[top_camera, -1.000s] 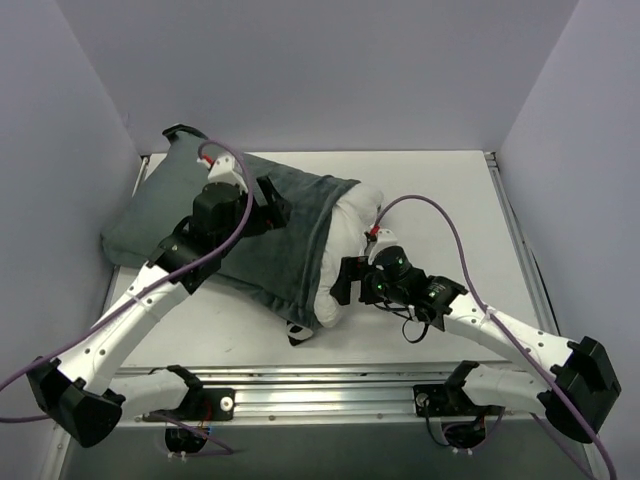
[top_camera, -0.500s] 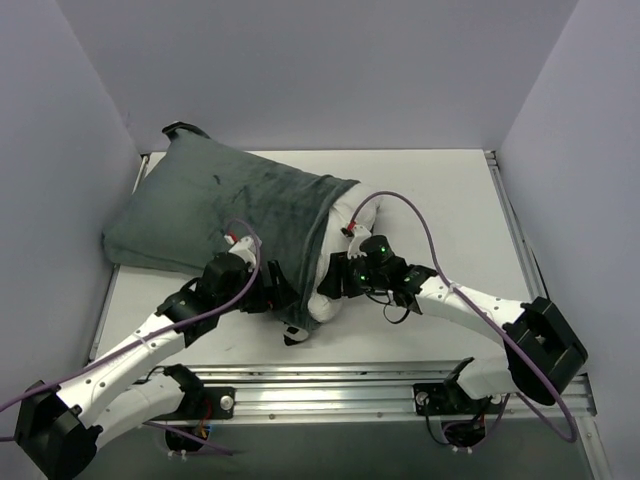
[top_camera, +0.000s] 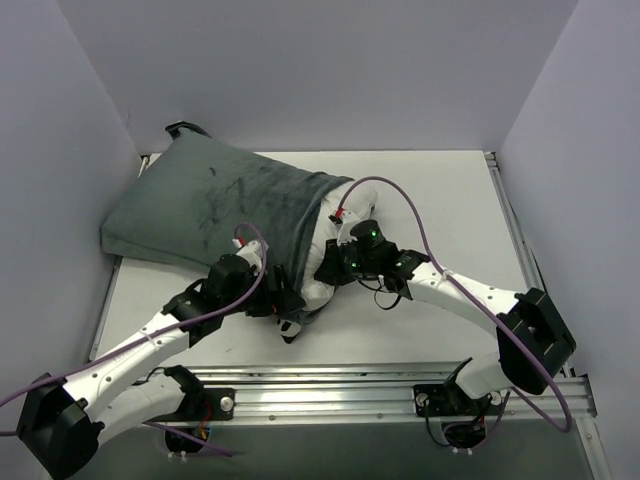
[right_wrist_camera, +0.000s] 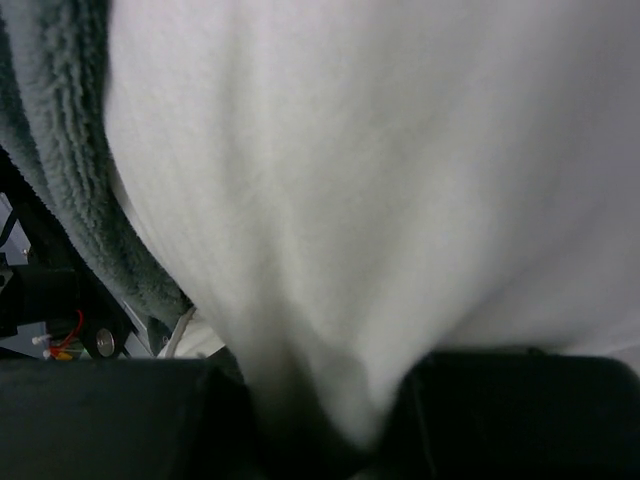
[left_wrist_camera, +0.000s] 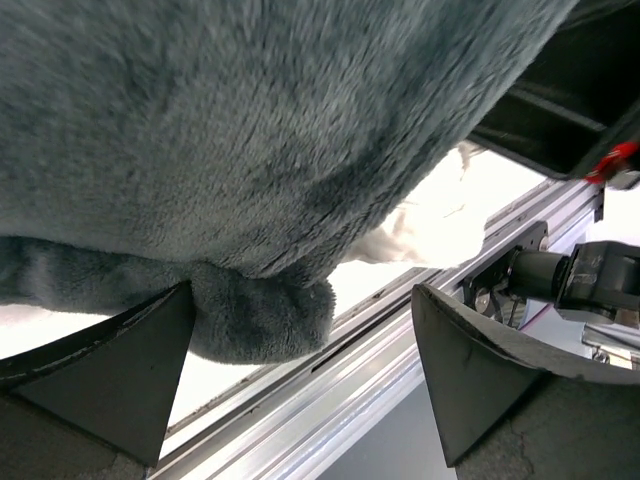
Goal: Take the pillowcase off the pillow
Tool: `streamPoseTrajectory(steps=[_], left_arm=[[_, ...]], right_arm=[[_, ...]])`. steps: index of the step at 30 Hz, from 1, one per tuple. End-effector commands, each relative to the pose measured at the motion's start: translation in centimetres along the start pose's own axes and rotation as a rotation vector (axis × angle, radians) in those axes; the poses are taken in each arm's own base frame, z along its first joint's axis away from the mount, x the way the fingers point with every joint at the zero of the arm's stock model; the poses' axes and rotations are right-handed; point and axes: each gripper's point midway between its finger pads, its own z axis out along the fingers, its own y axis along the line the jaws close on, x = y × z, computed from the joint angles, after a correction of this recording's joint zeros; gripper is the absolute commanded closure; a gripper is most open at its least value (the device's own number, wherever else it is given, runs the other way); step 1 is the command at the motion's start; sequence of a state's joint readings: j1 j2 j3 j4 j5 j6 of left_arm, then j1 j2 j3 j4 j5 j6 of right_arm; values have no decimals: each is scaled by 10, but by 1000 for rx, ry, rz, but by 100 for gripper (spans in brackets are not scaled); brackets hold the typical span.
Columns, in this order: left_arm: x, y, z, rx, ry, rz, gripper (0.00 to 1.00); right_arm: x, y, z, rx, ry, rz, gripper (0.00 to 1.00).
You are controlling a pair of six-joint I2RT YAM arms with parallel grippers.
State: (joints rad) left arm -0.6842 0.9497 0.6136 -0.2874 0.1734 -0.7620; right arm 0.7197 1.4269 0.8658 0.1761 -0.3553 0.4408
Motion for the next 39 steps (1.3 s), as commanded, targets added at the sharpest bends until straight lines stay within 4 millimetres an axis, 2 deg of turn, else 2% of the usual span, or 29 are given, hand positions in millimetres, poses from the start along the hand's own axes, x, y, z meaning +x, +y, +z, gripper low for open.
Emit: streamPoseTrajectory(steps=[1,5,8,9,12,13,15,16,18,19,21,23,26,28,29,31,34,36,37,39], left_arm=[[8,-5,6,17,48,19,3],[10,2,13,-36,71,17,0],[9,5,18,-64,80,24,13],[6,3,19,-67,77,27,24],[4,8,22,-101,77,44,39],[1,6,23,-106,73,50,56],[-2,10,21,-138,71,59,79],[-13,10,18,-164,34,67,97],[-20,25,9,-261,14,71,98],[-32,39,3,-353,-41,78,98],[-44,58,-14,-493,-79,75,98],[-59,83,-36,-671,-152,66,98],[-70,107,-59,-815,-230,35,98],[-72,116,-68,-851,-265,6,98],[-72,125,-74,-888,-292,-31,98],[-70,136,-83,-920,-327,-75,98],[-67,155,-94,-964,-395,-155,98],[-68,167,-101,-994,-434,-216,98],[-65,171,-101,-998,-435,-227,98],[-69,170,-92,-960,-447,-231,98]], right_arm=[[-58,22,-11,-26,-168,-79,100],[-71,29,-17,-38,-205,-79,100],[-77,33,-20,-40,-223,-78,100],[-79,33,-20,-40,-225,-76,100],[-78,36,-21,-39,-223,-73,100],[-80,38,-22,-43,-229,-74,100],[-80,38,-25,-38,-230,-69,100],[-86,37,-32,-22,-256,-61,100],[-91,31,-43,15,-272,-48,100],[-102,34,-58,19,-311,-48,100],[-117,32,-81,49,-350,-34,100],[-139,39,-120,70,-430,-34,100],[-155,23,-172,184,-508,-6,100],[-176,20,-216,230,-612,8,100],[-177,12,-229,278,-630,22,100],[-190,12,-266,320,-719,29,100],[-195,17,-299,353,-778,19,100],[-194,21,-308,356,-783,3,100],[-195,30,-314,324,-788,-18,100],[-192,41,-310,268,-757,-59,100]])
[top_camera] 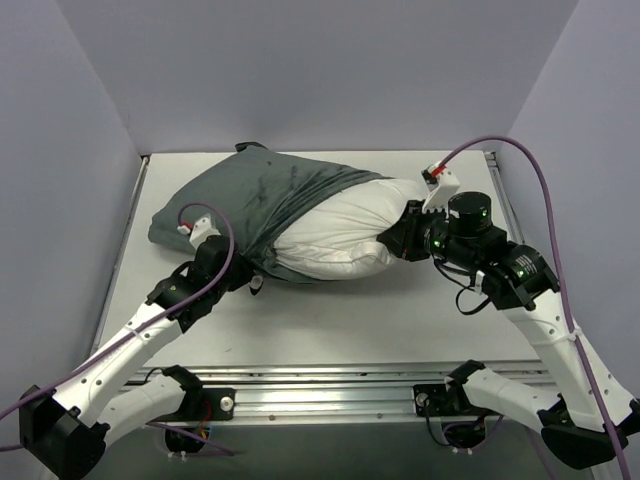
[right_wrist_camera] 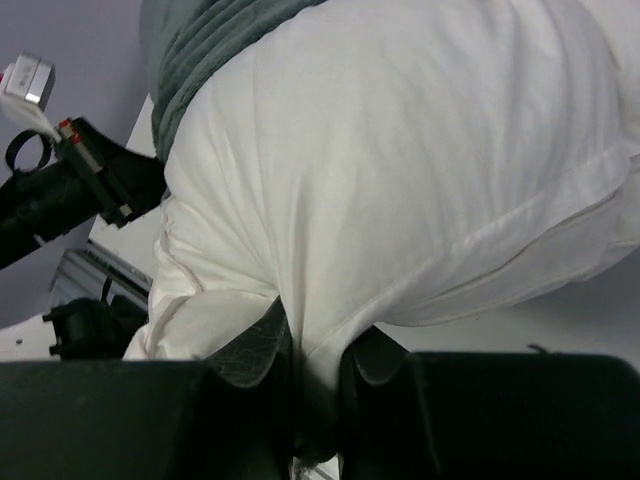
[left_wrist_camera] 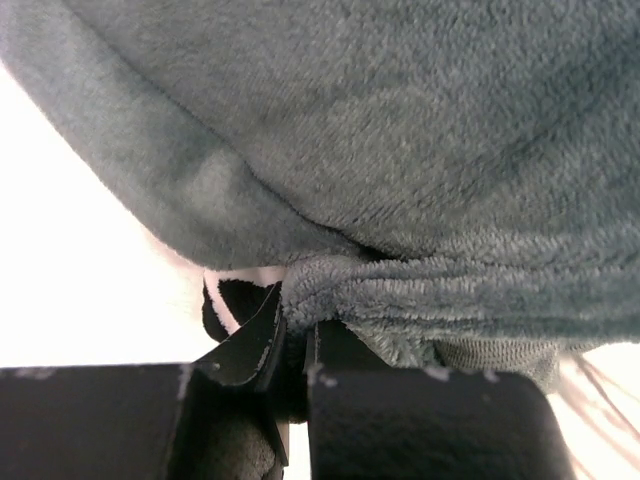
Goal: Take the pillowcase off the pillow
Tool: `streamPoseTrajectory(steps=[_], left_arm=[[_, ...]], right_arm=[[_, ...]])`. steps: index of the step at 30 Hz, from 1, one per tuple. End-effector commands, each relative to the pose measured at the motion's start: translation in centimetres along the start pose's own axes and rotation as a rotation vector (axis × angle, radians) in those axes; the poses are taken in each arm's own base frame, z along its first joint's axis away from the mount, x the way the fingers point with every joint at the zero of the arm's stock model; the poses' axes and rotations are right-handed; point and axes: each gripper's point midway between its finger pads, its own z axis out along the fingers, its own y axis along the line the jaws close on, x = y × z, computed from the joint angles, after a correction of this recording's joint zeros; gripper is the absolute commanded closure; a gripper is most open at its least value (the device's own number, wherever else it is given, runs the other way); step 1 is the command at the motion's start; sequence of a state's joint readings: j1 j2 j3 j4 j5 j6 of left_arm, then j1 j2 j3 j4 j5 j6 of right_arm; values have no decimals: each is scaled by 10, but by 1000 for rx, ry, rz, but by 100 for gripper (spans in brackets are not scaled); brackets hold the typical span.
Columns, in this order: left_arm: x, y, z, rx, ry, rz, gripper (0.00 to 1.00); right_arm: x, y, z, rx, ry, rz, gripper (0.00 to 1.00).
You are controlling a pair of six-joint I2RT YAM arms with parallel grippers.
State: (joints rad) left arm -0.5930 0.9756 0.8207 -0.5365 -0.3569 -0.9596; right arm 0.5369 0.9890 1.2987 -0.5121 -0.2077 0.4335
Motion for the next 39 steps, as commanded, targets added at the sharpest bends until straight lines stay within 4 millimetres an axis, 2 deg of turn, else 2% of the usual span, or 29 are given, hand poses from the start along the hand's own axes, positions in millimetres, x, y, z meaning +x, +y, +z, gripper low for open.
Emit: streamPoseTrajectory(steps=[1,3,4,5,7,8,9,11,12,13,14,16,17,18,19,21,22,23,24,26,27,29,30,32,33,35,36,38,39], left_arm=[[-7,114,9,-427,-91,89,98],[4,100,20,-357,-33,87,98],[3,90,25,-318,-32,86,96],[4,85,27,-296,-24,82,94],[5,79,28,-269,-20,72,92],[4,76,29,-252,-24,63,89],[5,77,27,-244,-27,59,88],[3,80,23,-242,-46,50,86],[2,82,20,-236,-59,45,85],[2,85,17,-242,-62,45,84],[0,86,14,-242,-70,38,82],[-2,88,9,-239,-80,35,70],[-2,89,7,-241,-82,34,65],[-3,89,5,-235,-87,29,52],[-3,89,3,-237,-84,28,45],[-4,88,0,-232,-83,21,34],[-6,86,-3,-223,-85,22,25],[-7,84,-4,-217,-86,21,21],[-8,83,-6,-211,-90,21,18],[-10,85,-8,-218,-93,23,11],[-11,85,-9,-218,-97,18,9],[-11,86,-10,-221,-99,16,3],[-13,85,-11,-217,-103,13,3],[-16,81,-10,-200,-115,11,4],[-15,78,-8,-191,-110,18,5],[-16,66,-2,-144,-97,43,6],[-16,63,4,-154,-84,50,6],[-19,56,11,-153,-74,71,6],[-20,51,17,-155,-61,80,6]], right_arm=[[-99,16,-67,-19,-404,-110,100],[-78,32,-54,-136,-311,-173,100],[-50,50,-44,-286,-208,-198,100],[-34,58,-41,-360,-152,-207,100],[-5,64,-32,-457,-44,-199,100],[21,63,-26,-508,45,-187,100],[34,62,-23,-522,91,-186,99],[58,56,-19,-529,166,-190,89],[76,57,-18,-557,218,-186,85],[83,62,-21,-591,241,-191,79],[90,67,-24,-625,260,-196,67],[99,82,-32,-673,274,-239,54],[100,86,-32,-676,274,-258,40],[99,86,-28,-660,270,-284,36],[90,92,-31,-665,246,-308,34],[70,92,-21,-609,179,-317,27],[47,90,-14,-538,94,-314,24],[36,86,-8,-490,58,-309,16],[28,80,6,-430,47,-297,12],[1,59,29,-261,-26,-270,4],[3,44,57,-185,12,-252,3],[-8,27,85,-103,24,-211,3],[-1,5,114,-46,76,-179,3],[-1,-5,139,-6,85,-161,3],[14,-10,157,7,126,-162,3],[26,-7,173,-16,134,-160,5],[53,-2,180,-40,194,-170,6],[84,9,183,-85,259,-189,10],[109,12,181,-108,318,-208,11]])
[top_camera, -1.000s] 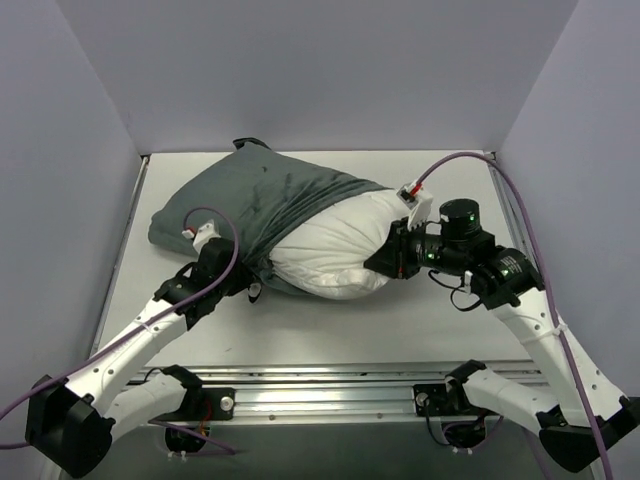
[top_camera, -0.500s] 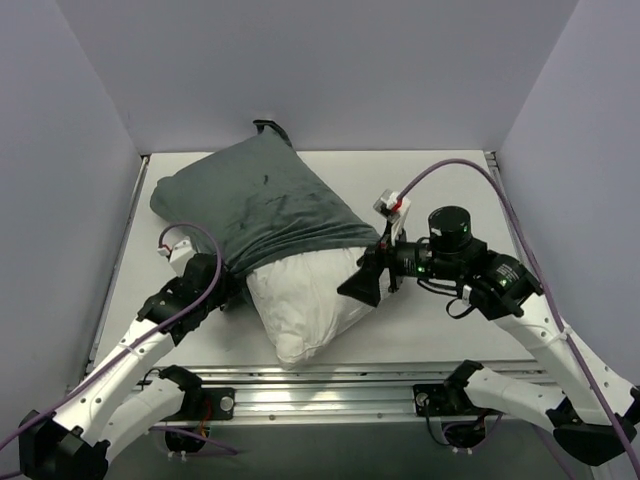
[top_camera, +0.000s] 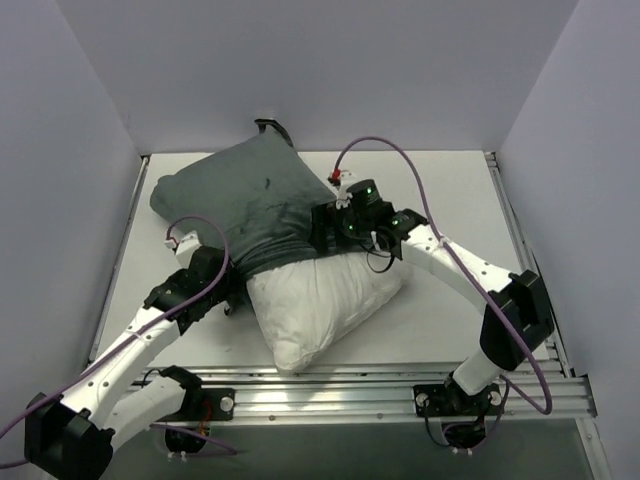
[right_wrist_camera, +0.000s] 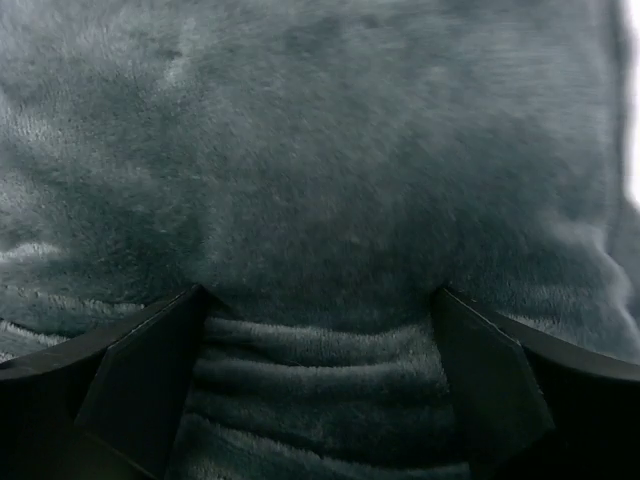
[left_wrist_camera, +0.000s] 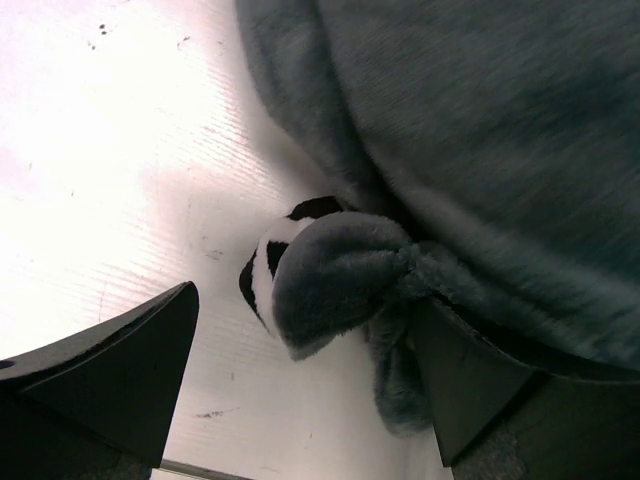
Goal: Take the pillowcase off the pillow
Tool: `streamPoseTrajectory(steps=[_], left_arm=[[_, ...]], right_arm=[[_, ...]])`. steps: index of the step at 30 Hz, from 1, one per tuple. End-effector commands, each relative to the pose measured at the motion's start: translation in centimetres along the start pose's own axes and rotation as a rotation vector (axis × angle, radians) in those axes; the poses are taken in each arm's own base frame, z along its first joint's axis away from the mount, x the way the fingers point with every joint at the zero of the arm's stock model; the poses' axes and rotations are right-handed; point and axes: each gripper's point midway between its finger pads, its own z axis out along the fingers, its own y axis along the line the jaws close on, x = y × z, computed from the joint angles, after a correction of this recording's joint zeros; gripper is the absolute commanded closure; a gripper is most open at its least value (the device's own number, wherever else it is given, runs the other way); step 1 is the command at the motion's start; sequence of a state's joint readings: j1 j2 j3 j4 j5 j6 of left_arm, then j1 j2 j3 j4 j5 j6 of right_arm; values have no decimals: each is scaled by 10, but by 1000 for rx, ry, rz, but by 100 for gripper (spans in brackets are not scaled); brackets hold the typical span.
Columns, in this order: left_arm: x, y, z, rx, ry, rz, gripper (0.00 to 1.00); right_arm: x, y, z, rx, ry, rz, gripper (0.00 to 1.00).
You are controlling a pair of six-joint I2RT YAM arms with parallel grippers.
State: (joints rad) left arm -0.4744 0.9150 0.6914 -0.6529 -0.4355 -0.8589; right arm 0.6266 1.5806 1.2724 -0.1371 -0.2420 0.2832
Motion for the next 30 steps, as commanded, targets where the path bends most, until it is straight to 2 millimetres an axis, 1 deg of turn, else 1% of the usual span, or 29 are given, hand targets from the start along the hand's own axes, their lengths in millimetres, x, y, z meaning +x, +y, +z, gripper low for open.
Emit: streamPoseTrajectory(steps=[1,2,3,4,5,6,7,8,9,10,11,12,13,14,15,17,18,19,20,21,22,23,24,25,26,27,28,29,30], left_arm=[[-37,-50,3,123,-68,-11,6],[-39,-57,6,139,-68,-1,6],[-35,-64,13,150,-42,20,6],[-44,-78,13,186,-60,27,6],[-48,-87,14,207,-59,39,6],[-46,-94,22,211,-41,60,6],[-56,-112,20,260,-58,74,6],[-60,-121,20,288,-61,82,6],[-56,-128,28,297,-42,104,6],[-60,-143,29,344,-47,110,6],[-70,-157,26,383,-61,105,6],[-65,-165,34,396,-38,119,6],[-69,-180,34,446,-39,121,6],[-79,-195,30,481,-55,115,6],[-75,-201,40,484,-34,123,6],[-83,-216,42,511,-42,124,6],[-93,-225,45,516,-54,123,6],[-102,-227,46,512,-67,120,6],[-112,-229,45,512,-86,111,6],[-129,-234,37,521,-115,97,6],[-140,-233,33,520,-135,85,6],[-160,-227,25,512,-177,61,6],[-173,-223,16,501,-200,51,6],[-183,-216,10,481,-220,44,6],[-192,-205,6,450,-235,31,6],[-200,-190,-8,405,-255,22,6],[-203,-182,-16,384,-268,20,6],[-202,-172,-22,360,-270,13,6],[-200,-160,-40,355,-272,1,6]], right_arm=[[48,60,-5,-140,87,-97,12],[62,72,-8,-161,111,-118,13],[78,81,-16,-174,126,-123,13],[97,112,-26,-240,144,-167,13],[106,126,-34,-272,152,-178,14],[108,140,-47,-307,131,-185,15],[114,149,-52,-306,124,-159,16],[122,164,-62,-338,124,-167,16],[119,170,-71,-355,100,-152,17],[117,173,-73,-350,83,-122,18],[116,176,-76,-351,70,-120,19],[112,175,-78,-342,49,-115,20],[105,167,-75,-289,11,-111,20],[103,157,-71,-239,-5,-112,19],[99,145,-66,-177,-28,-113,19],[92,117,-55,-57,-58,-109,18],[84,95,-46,2,-71,-71,18],[78,83,-41,32,-85,-43,18],[75,72,-36,55,-97,-9,18],[65,52,-29,94,-137,30,18],[60,46,-26,103,-159,44,18],[58,38,-21,118,-164,49,18],[50,33,-18,126,-186,62,18],[42,23,-15,147,-201,78,18],[37,19,-12,154,-209,82,18],[26,19,-5,149,-230,93,18],[18,14,-2,154,-242,105,19],[17,12,8,153,-232,102,19],[11,12,13,149,-237,100,18]])
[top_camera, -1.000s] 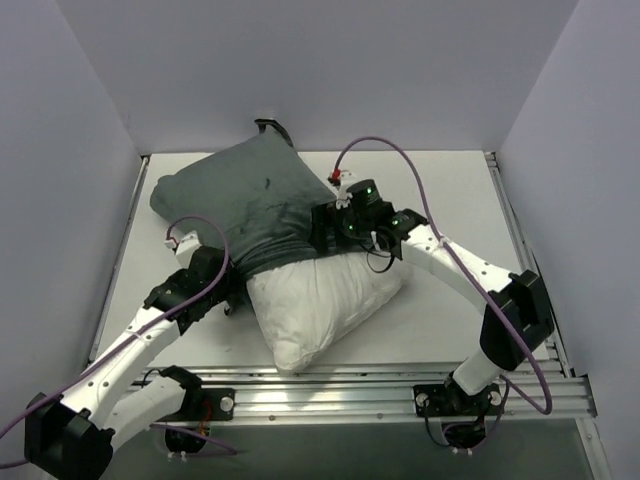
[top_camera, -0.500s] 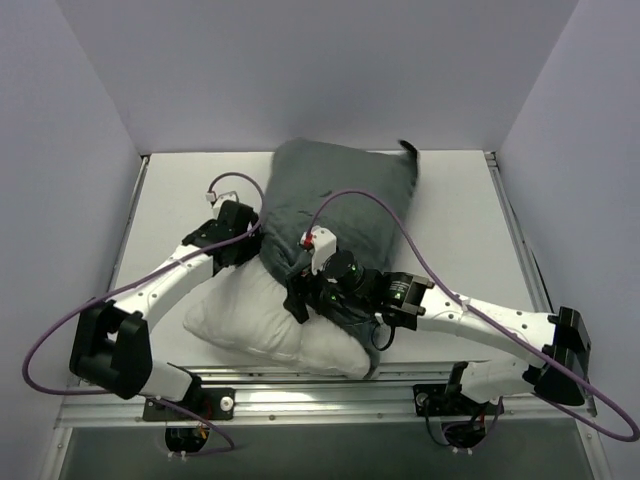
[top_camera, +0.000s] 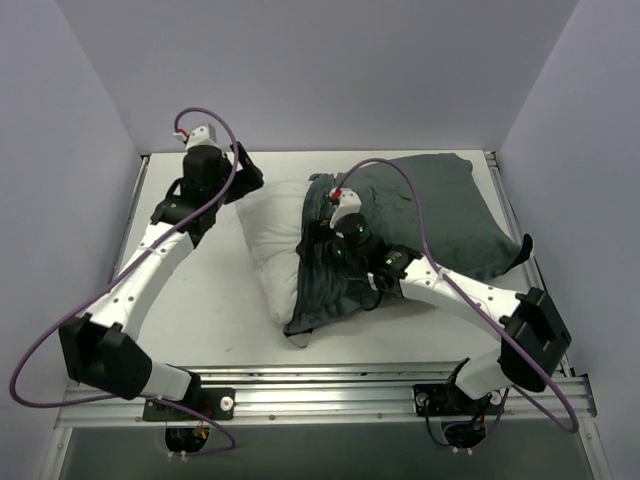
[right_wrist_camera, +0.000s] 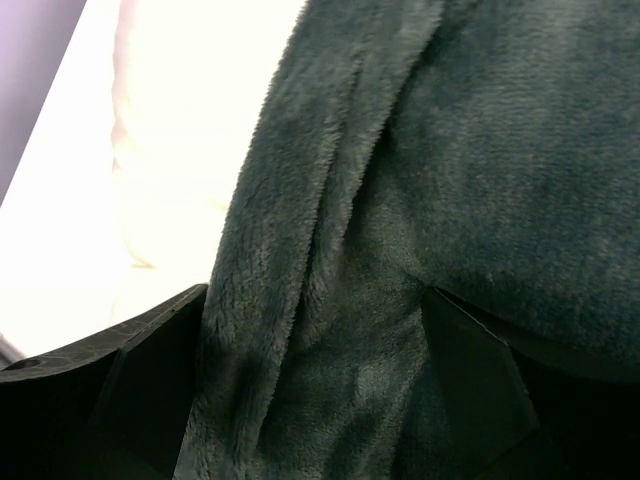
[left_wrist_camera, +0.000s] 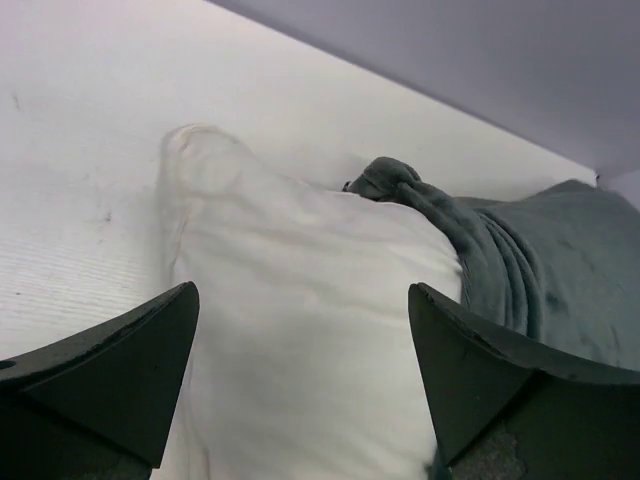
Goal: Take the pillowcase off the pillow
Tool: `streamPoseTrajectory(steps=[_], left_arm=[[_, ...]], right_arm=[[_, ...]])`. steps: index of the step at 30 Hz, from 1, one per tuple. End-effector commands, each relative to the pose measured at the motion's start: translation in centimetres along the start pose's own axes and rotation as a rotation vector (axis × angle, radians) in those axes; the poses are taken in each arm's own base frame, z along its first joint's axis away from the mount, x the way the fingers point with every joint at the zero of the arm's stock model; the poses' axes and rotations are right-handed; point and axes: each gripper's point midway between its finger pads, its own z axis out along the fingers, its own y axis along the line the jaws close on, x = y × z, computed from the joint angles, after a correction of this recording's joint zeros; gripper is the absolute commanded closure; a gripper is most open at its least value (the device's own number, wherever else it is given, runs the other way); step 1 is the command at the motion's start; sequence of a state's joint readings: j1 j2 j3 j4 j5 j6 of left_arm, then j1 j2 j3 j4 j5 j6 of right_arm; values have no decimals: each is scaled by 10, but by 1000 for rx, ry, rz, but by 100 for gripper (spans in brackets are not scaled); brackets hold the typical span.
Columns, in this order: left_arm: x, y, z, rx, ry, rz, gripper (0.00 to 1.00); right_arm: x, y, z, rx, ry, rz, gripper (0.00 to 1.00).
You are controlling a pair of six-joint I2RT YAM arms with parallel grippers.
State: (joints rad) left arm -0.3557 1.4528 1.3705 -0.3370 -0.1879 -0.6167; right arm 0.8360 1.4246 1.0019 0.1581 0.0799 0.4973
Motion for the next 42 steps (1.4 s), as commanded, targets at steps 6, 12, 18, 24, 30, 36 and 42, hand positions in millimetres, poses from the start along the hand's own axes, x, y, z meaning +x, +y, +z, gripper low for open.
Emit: streamPoseTrajectory(steps=[6,12,18,24,30,36,42], left_arm=[[48,27,-109,74,114,-72,6],[134,39,-122,202,308,-133,6],[150,24,-111,320,352,-151,6],[161,13,-97,392,376,-166,6],[180,18,-89,388,427,-198,5],[188,21,-89,391,442,-201,25],[189,21,-93,405,435,-199,78]], right_arm=[[-32,-12,40,60,-16,-54,19],[-23,-6,21,7,7,-59,18],[-29,-6,-7,-1,-36,-37,18],[-25,0,-21,-4,-49,-49,18],[-8,15,-22,52,-60,-83,18],[3,20,-10,127,-65,-55,19],[6,26,1,153,-76,-45,20]])
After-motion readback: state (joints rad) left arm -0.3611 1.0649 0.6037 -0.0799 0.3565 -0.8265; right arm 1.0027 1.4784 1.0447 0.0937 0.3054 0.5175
